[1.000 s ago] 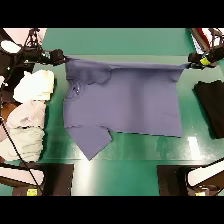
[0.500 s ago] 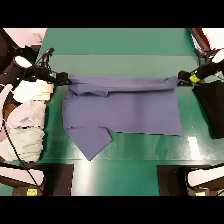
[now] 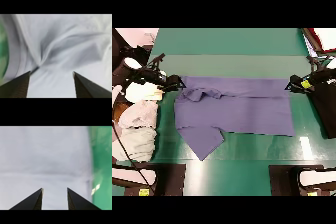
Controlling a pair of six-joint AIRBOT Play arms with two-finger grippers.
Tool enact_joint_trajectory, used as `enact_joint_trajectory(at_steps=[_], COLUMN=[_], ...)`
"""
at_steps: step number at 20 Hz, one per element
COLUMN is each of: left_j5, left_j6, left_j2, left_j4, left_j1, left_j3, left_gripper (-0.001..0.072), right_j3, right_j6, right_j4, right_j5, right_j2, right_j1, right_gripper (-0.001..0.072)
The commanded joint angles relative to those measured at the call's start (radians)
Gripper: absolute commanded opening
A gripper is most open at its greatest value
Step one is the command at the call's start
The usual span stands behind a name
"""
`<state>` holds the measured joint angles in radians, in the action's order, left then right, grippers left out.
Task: Fold the shirts.
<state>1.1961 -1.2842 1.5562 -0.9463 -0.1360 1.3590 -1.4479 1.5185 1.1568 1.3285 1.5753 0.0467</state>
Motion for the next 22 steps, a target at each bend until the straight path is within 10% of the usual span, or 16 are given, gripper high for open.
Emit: enact_joint_trajectory(at_steps=[1,11,22], left_j5=[0.132,0.036,-0.124], left_j6=[-0.029,-0.184,-0.175], left_j2=[-0.118,-0.713,-0.731], left_j4=[-0.123,-0.047,0.052], left_j1=[-0.051,-0.058,0.055], left_j3=[-0.040,-0.869,-1.019], left_gripper=[0.0624,0.0624,0.0623], right_j3=[0.040,0.334,0.333], right_j6=[-0.064,-0.117,-0.117], right_j4=[-0.066,-0.067,-0.068], right_j5=[0.101,-0.027,-0.029], right_j2=[-0.082,-0.367,-0.367], right_j1=[0.043,0.076,0.076], right_gripper=[0.0358,0.0304,0.0304])
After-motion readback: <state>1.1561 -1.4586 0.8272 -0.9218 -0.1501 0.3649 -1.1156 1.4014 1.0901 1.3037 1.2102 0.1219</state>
